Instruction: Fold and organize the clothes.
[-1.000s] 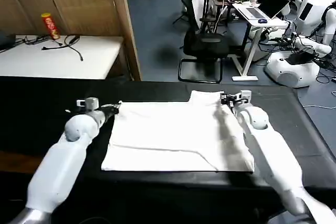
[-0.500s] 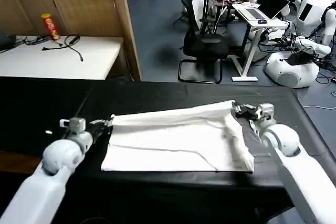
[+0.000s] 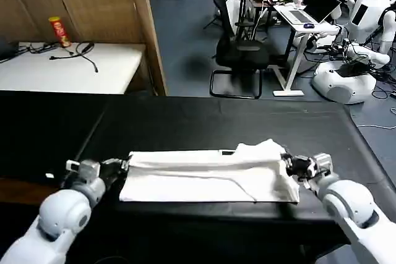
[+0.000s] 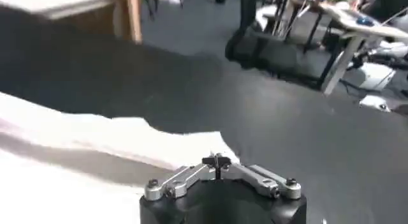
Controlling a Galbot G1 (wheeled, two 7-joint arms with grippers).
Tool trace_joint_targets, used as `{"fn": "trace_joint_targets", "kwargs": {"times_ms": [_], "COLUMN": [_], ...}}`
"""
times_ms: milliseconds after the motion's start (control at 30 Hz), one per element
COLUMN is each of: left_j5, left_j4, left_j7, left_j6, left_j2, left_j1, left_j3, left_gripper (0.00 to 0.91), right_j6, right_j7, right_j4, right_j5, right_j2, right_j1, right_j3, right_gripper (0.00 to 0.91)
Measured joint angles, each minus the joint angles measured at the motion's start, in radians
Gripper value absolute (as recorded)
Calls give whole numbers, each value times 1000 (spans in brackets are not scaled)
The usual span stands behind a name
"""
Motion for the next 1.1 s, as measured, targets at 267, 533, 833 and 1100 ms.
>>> {"fn": "trace_joint_targets", "kwargs": {"times_ms": [267, 533, 833, 1100], "left_j5": [22, 62, -10, -77], "left_j4": [-30, -65, -65, 78], "left_j7": [-2, -4, -13, -15], "left_j6": [15, 23, -29, -73], "left_j2": [-10, -32, -72, -128], "left_j1": [58, 102, 86, -57], "left_j3": [-9, -25, -69, -25], "left_gripper": [878, 878, 878, 878], "right_j6": [-36, -21, 96, 113], "right_j7": [3, -5, 0, 8], "right_j4": [33, 84, -10, -198], "right_j5": [10, 36, -33, -101], "right_j2": [13, 39, 134, 228], "right_j1": [-65, -127, 18, 208], "right_j3": [35, 121, 73, -35], "right_gripper": [410, 878, 878, 878]}}
